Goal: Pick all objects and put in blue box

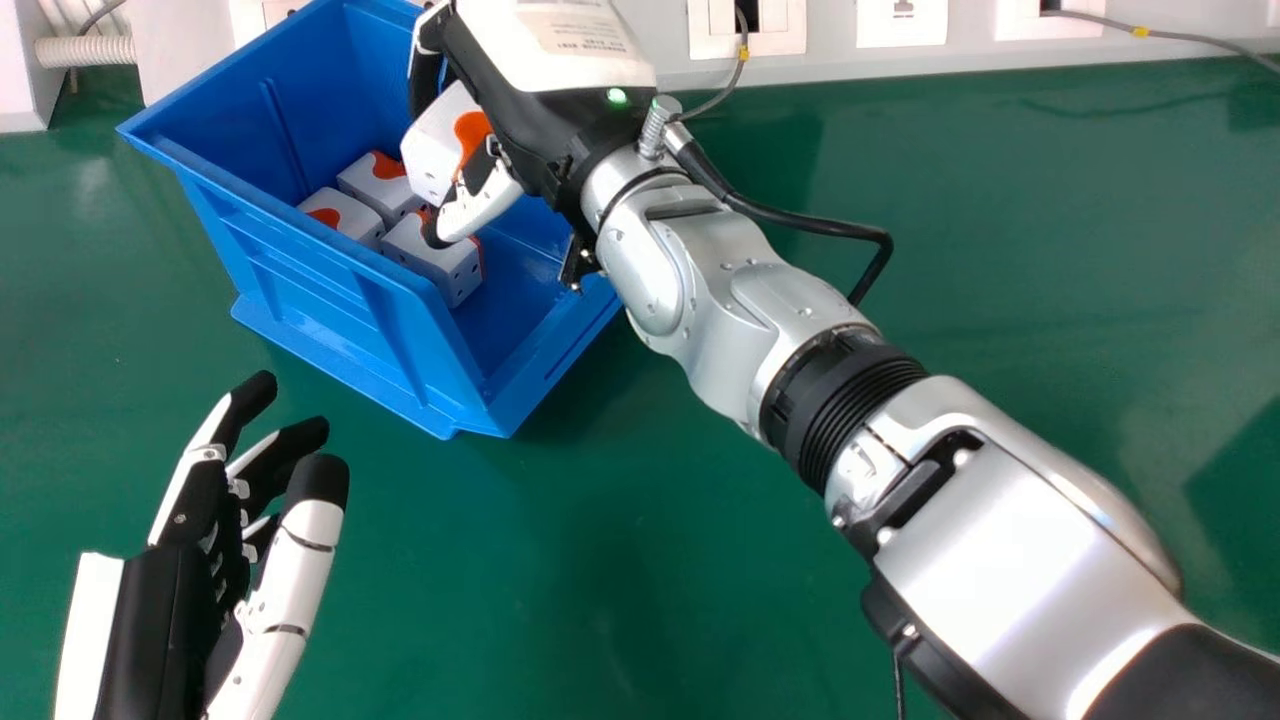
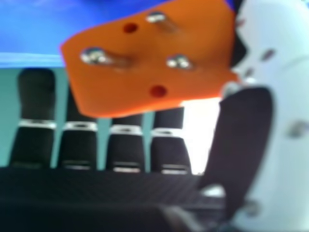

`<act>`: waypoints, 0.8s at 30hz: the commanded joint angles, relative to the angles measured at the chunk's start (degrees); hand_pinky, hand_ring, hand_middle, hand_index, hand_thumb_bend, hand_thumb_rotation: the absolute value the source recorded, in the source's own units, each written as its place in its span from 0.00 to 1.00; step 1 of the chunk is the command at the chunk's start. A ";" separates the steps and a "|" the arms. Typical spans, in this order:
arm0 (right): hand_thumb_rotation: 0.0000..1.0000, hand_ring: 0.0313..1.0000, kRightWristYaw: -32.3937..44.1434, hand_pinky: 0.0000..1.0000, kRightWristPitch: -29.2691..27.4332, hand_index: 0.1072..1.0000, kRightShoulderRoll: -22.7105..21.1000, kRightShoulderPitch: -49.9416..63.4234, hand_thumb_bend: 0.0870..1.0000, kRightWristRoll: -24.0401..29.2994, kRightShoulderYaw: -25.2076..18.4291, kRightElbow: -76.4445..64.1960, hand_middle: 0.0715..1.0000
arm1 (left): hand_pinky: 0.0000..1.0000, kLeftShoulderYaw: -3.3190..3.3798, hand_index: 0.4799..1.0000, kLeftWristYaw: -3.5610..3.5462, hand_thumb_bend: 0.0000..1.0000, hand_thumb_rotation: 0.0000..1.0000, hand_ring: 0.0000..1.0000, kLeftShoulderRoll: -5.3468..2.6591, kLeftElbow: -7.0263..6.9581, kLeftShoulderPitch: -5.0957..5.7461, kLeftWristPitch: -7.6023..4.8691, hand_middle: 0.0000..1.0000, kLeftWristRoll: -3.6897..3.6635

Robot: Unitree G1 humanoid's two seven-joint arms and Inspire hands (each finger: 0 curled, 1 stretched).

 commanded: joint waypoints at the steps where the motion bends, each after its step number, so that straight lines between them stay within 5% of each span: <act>1: 0.00 0.42 -1.28 0.34 -0.19 0.45 0.15 -2.90 0.45 -0.04 0.00 -0.71 0.49 | 0.78 -0.22 0.81 -0.05 0.53 0.79 0.85 0.13 -1.22 0.63 -1.57 0.83 -0.23; 17: 0.00 0.42 5.26 0.35 -1.77 0.44 0.19 -2.71 0.45 3.21 -1.97 -0.67 0.50 | 0.78 -1.22 0.83 0.44 0.49 0.79 0.85 -0.19 -0.99 0.37 -1.44 0.84 0.81; 20: 0.00 0.61 7.87 0.39 -1.68 0.62 -0.01 -2.75 0.41 4.74 -3.23 -0.85 0.69 | 0.78 -1.30 0.83 0.60 0.48 0.79 0.85 -0.16 -0.77 0.08 -1.40 0.84 0.95; 24: 0.00 0.71 7.47 0.41 -1.47 0.70 -0.25 -2.29 0.40 4.41 -3.02 -1.14 0.78 | 0.78 -1.13 0.83 0.69 0.48 0.79 0.85 0.02 -0.30 -0.42 -1.42 0.84 0.84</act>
